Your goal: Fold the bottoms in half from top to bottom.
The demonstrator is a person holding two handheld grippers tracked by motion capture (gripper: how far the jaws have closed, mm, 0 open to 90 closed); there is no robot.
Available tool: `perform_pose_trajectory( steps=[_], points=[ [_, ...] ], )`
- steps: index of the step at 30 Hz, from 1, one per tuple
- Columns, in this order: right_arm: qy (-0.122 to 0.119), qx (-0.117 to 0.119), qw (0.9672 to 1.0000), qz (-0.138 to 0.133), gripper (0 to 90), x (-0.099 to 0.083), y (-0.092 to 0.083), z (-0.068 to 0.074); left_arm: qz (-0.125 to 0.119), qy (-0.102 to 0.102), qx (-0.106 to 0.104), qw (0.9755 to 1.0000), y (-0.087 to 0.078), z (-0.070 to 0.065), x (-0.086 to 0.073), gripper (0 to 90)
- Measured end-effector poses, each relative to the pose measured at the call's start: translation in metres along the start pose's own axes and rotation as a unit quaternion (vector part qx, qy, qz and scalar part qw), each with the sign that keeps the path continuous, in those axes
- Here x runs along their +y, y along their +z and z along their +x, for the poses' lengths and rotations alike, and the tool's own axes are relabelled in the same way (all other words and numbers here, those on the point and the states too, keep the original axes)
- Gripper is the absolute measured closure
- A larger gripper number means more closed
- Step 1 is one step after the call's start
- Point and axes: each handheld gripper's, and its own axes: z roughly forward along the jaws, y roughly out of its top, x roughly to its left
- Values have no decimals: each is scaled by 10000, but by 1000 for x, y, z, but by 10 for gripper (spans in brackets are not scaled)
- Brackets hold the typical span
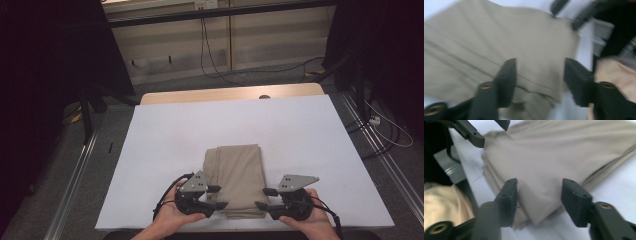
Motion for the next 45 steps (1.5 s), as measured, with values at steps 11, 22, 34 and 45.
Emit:
perform_pose_trajectory(
  steps=[11, 22, 34, 45],
  points=[
    [351, -616, 9965, -446, 158, 10, -8, -29, -324, -218, 793, 9961, -17, 25, 1, 122],
    [539, -1092, 9903, -665, 73, 8, -31, -54, -775, -709, 1469, 9836, -54, 47, -13, 49],
    [790, -1763, 9787, -700, 92, -5, -45, -76, -834, -1043, 2126, 9680, -87, 71, -37, 60],
    [1066, -2051, 9667, -1101, 85, -25, -66, -69, -992, -1051, 2237, 9639, -100, 68, -44, 65]
  ],
)
